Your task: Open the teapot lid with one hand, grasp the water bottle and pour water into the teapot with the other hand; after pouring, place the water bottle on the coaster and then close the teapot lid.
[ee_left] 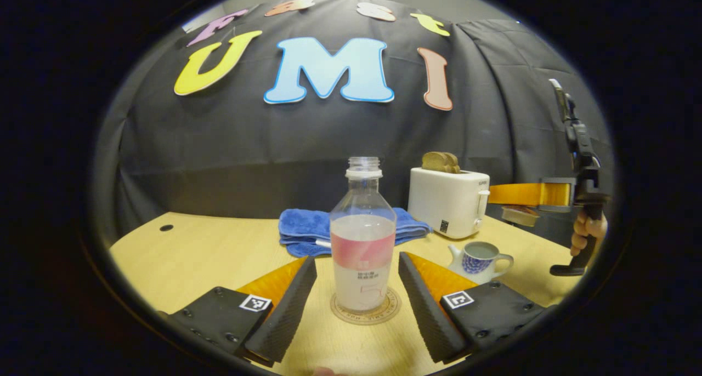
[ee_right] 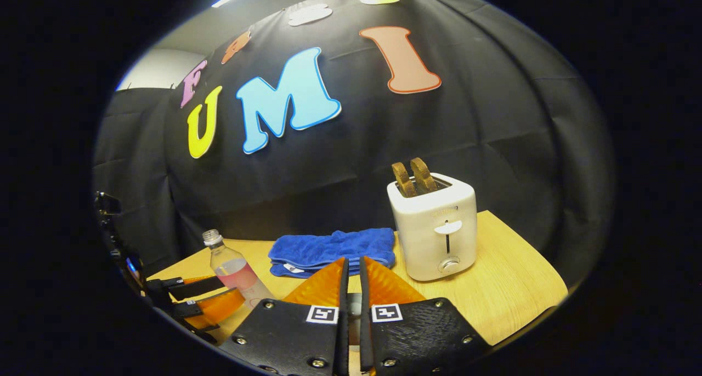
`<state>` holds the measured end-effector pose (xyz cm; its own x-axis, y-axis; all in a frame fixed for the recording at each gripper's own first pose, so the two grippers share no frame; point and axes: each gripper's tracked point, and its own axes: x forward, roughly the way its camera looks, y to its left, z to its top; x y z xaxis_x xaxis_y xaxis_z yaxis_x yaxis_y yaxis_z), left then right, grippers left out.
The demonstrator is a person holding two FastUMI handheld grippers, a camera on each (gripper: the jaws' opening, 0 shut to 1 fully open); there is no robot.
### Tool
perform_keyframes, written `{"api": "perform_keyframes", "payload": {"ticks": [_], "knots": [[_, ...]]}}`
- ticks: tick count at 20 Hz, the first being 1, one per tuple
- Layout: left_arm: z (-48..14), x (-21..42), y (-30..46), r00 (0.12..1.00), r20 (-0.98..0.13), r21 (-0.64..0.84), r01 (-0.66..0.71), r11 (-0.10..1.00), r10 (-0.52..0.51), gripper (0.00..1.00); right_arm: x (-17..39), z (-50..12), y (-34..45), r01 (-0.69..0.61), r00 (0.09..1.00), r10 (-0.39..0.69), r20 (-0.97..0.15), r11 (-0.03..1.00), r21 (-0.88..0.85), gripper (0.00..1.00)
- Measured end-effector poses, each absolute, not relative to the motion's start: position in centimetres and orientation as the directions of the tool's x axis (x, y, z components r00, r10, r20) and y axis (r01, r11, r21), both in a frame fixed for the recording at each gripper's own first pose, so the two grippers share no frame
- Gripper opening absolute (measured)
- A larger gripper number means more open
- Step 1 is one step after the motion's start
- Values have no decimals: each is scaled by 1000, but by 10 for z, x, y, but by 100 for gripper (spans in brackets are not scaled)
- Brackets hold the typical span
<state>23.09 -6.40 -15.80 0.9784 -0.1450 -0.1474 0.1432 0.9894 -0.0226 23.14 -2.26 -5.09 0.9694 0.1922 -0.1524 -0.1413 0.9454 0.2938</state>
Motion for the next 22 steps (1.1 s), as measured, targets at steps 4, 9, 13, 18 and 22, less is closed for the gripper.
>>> {"api": "perform_keyframes", "payload": {"ticks": [4, 9, 13, 18, 22], "knots": [[-149, 201, -58, 986, -107, -62, 124, 990, -130, 100, 246, -62, -3, -168, 962, 230, -150, 925, 341, 8], [-139, 184, -51, 991, -61, -103, 115, 988, -122, 100, 252, -82, 2, -170, 967, 214, -139, 946, 276, 8], [-137, 182, -53, 988, -58, -140, 136, 981, -145, 100, 253, -89, 2, -159, 967, 202, -153, 954, 253, 8], [-130, 177, -62, 987, -35, -102, 155, 983, -159, 100, 257, -103, 6, -145, 970, 181, -164, 967, 207, 8], [-130, 175, -75, 981, -36, -85, 186, 979, -189, 100, 258, -103, 1, -120, 976, 146, -160, 979, 165, 8]]}}
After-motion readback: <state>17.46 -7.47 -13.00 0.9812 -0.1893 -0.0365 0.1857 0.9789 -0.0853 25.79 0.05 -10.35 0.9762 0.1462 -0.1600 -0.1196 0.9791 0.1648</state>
